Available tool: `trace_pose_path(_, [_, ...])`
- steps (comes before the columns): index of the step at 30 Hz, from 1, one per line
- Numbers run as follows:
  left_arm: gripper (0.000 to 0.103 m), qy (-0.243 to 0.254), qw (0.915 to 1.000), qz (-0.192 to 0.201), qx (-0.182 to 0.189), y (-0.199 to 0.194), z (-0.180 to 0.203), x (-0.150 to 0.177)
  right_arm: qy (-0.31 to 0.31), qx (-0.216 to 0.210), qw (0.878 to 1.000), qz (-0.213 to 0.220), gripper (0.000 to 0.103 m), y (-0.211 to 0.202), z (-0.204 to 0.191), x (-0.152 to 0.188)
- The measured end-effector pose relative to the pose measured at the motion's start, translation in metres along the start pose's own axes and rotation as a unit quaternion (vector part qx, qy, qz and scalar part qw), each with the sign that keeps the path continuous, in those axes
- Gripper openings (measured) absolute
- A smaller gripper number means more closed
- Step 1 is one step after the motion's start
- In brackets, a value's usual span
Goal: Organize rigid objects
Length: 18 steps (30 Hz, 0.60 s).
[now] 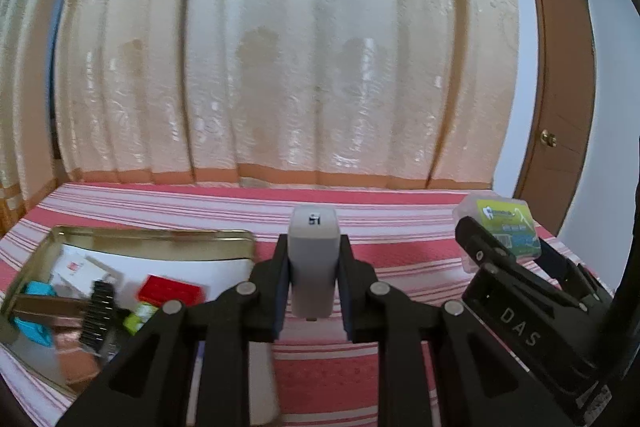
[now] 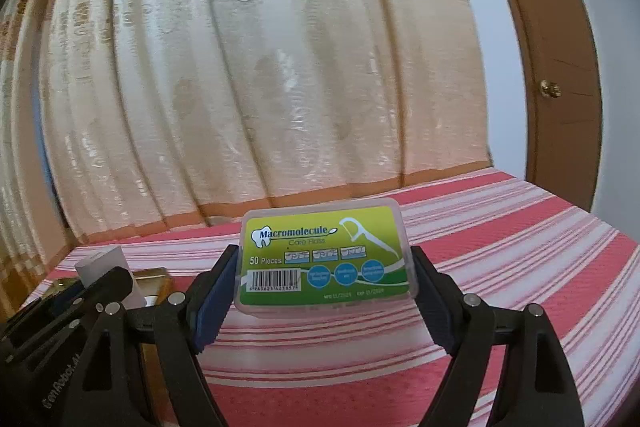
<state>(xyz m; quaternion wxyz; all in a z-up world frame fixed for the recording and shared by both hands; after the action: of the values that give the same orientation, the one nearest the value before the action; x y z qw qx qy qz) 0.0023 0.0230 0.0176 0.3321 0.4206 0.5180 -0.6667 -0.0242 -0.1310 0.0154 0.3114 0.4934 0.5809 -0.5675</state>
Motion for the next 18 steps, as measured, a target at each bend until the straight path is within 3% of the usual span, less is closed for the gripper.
trace_pose_path(18, [0.020,-0.033,0.9960,0.005,-0.084,-0.021,-0.102,0.003,-0.026,-0.077,0.997,-0.014,0.083,0.003,-0.107,0.018])
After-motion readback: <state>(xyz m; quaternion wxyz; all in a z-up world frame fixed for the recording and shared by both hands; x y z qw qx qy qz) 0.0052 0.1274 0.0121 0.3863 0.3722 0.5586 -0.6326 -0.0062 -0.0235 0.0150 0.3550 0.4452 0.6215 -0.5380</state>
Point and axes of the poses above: each gripper's, at about its wrist camera, not at the fingertips, and y roughly the way its jaws point, z to its right, x to its underside, the point moved 1 cm from there along y, roughly the way its jaws point, and after that the axes turned 3 degrees about -z, right-handed, at the moved point
